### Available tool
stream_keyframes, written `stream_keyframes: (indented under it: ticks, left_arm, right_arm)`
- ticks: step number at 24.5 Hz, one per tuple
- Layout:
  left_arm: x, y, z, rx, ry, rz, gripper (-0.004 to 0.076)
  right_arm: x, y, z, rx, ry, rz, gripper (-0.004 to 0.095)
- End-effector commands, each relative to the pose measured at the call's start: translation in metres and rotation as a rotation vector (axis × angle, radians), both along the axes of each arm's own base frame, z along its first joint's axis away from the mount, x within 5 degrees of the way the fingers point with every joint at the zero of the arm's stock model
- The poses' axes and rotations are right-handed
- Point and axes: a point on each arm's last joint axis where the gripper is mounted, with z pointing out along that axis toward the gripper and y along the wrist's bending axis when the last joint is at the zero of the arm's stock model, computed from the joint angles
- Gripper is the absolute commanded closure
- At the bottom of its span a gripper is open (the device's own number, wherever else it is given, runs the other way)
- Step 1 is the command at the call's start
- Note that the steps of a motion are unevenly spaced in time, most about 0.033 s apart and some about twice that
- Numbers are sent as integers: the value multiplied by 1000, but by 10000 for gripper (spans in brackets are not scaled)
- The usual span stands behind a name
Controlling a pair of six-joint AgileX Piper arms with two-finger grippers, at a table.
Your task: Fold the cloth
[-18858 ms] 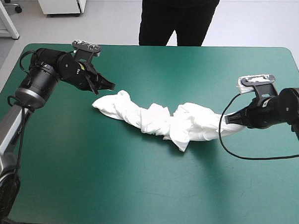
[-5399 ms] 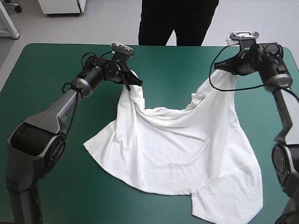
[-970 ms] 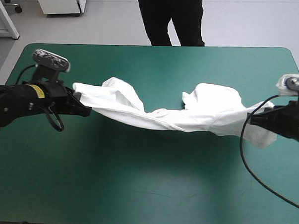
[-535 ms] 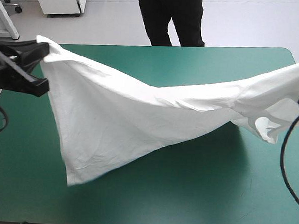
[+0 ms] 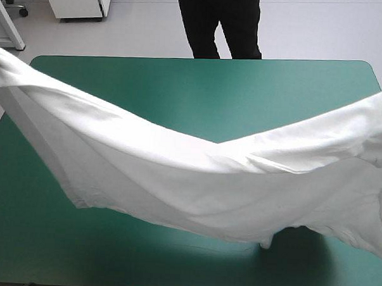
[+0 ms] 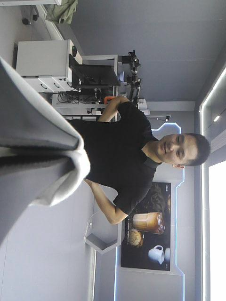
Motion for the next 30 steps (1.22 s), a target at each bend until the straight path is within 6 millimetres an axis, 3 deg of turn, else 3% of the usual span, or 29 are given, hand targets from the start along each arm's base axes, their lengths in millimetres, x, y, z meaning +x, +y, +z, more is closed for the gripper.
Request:
stream_keyframes:
  ticks: [1, 2, 5, 9, 12, 18, 24, 30]
  left_arm:
    - [-1, -1, 10, -69, -63, -28, 733]
    - [3, -1, 8, -63, -54, -8, 733]
    - [51, -6, -11, -24, 110, 132, 733]
    - [144, -36, -75, 113, 417, 196, 733]
    - [209, -56, -116, 180, 515, 240, 733]
    - [289, -71, -167, 286, 587, 390, 733]
    - [357, -92, -229, 381, 616, 417, 733]
    - [404, -106, -282, 383, 602, 410, 733]
  right_arm:
    - [24, 4, 10, 6, -49, 8, 925]
    - [32, 5, 9, 7, -32, 15, 925]
    - [94, 14, -4, -17, 149, 26, 925]
    - [171, 25, -29, -38, 346, 28, 925]
    - [239, 34, -60, -54, 517, 31, 925]
    - [332, 46, -121, -90, 723, 30, 925]
    - [407, 57, -193, -100, 885, 35, 925]
    - [450, 62, -243, -106, 946, 33, 925]
